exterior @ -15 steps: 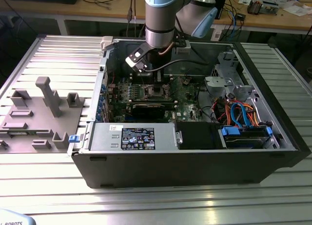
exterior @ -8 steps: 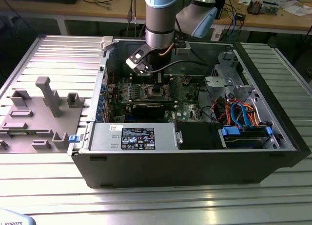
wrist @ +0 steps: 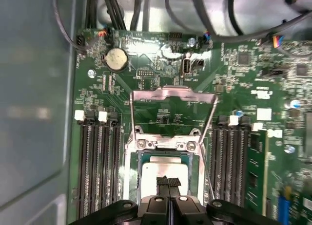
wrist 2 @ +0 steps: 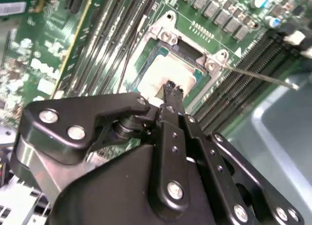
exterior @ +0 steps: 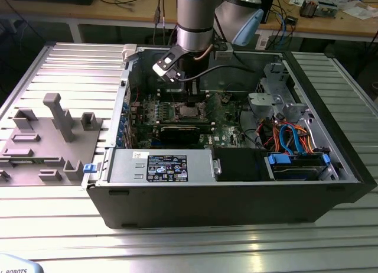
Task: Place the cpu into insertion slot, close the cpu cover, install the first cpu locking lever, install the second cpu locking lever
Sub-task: 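Place the cpu into insertion slot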
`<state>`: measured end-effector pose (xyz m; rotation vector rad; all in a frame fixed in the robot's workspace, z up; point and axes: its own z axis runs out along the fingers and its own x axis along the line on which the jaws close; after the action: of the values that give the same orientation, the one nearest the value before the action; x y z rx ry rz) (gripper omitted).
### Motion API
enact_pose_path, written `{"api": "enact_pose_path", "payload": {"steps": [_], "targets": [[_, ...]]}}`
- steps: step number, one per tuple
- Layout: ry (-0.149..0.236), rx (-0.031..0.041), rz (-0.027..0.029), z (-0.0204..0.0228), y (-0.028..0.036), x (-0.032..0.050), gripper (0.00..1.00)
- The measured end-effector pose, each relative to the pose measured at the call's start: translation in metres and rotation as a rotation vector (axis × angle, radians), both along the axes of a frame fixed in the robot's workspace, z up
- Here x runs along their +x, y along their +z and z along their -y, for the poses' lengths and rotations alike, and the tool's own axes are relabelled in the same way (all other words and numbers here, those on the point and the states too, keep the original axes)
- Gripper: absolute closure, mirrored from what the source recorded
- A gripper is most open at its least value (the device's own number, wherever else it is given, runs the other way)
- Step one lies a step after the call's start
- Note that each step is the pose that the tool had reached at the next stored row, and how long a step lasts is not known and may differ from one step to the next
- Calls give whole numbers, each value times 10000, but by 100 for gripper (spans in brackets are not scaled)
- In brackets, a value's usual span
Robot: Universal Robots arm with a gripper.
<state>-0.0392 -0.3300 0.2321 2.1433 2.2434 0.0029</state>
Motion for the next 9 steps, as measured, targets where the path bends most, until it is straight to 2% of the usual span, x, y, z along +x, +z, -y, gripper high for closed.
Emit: {"api": "enact_pose_path", "payload": {"steps": [3,7,9], "targets": [[0,0,0,0,108,0,89],[0,-1,-1,0,366,0,89],[1,-2,-2,0,431,0,89]]}}
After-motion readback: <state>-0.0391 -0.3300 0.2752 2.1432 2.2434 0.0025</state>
